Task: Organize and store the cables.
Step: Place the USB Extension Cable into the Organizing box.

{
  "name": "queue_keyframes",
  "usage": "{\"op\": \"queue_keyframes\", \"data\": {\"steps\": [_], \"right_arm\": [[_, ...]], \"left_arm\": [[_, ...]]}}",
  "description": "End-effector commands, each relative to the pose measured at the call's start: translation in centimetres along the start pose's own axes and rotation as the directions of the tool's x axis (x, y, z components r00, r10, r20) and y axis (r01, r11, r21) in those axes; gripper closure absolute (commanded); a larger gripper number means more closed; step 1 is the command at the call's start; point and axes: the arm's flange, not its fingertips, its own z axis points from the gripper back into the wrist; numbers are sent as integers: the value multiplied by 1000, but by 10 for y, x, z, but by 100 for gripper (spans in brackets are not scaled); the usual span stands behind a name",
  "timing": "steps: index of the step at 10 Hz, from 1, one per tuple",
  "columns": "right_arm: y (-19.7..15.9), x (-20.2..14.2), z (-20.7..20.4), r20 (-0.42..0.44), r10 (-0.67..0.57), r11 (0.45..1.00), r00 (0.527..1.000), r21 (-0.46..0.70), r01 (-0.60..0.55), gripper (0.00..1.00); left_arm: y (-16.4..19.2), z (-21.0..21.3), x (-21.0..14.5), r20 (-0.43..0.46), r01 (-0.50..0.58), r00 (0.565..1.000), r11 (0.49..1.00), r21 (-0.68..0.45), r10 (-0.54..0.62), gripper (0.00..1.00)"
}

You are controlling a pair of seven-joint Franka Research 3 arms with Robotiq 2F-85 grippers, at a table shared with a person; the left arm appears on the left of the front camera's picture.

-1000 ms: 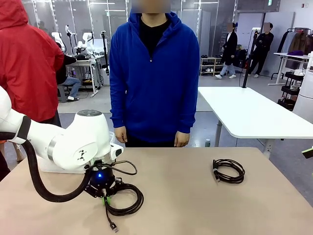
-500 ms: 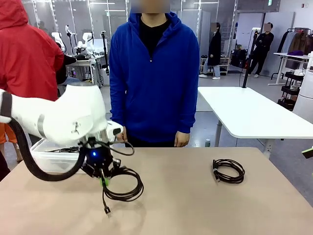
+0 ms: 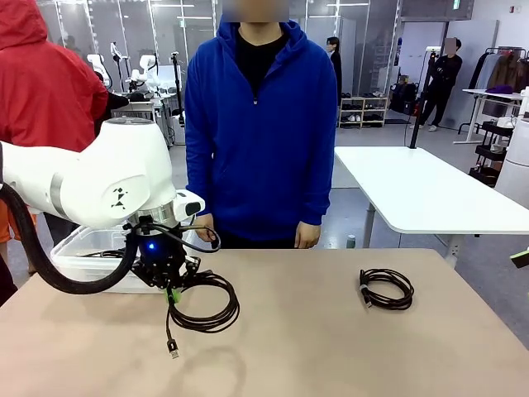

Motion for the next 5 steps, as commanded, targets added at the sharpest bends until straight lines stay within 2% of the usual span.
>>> {"op": "queue_keyframes", "data": {"steps": [1,2,3,4,5], "right_arm": [[-1,1,-1,12,1,1000,1000,-2,-1,0],[-1,1,-1,12,1,1000,1000,-2,-1,0],[-1,1,-1,12,1,1000,1000,-2,-1,0],[-1,1,-1,12,1,1000,1000,-2,-1,0],[-1,1,-1,12,1,1000,1000,-2,-1,0]], "left_arm": [[-2,-3,1,1,-27,1000,1000,-5,27,100],[0,0,0,0,0,1000,1000,0,0,89],[10,14,3,-27,143,989,990,13,-143,89],[24,25,13,-59,151,987,988,-13,-151,89],[38,36,22,-50,187,981,982,-33,-189,89]]}}
